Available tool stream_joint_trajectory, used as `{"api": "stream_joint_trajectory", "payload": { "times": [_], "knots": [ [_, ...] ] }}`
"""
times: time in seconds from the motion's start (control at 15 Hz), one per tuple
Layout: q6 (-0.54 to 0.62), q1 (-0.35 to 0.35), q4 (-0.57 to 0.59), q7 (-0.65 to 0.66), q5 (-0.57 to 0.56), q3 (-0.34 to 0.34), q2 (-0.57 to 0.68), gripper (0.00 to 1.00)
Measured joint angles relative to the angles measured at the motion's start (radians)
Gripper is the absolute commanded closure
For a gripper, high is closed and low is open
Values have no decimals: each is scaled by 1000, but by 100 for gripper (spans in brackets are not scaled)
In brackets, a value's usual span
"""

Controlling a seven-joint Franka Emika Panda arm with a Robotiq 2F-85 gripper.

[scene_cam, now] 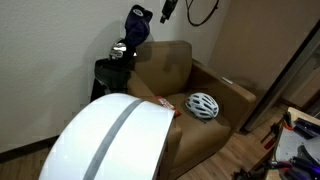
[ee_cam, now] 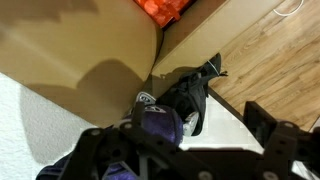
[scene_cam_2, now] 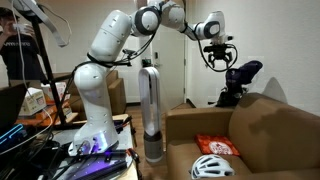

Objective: Pull out the sock from the golf bag and put it on the sofa

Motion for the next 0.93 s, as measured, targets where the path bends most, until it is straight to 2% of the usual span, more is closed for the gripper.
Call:
{"api": "stream_joint_trajectory", "payload": {
  "times": [0.13,0.4,0.93],
  "knots": [
    [13,0,1,0,0,1,2,0],
    [116,3,19,14,4,18,45,0],
    [190,26,172,33,4,27,204,0]
  ]
}}
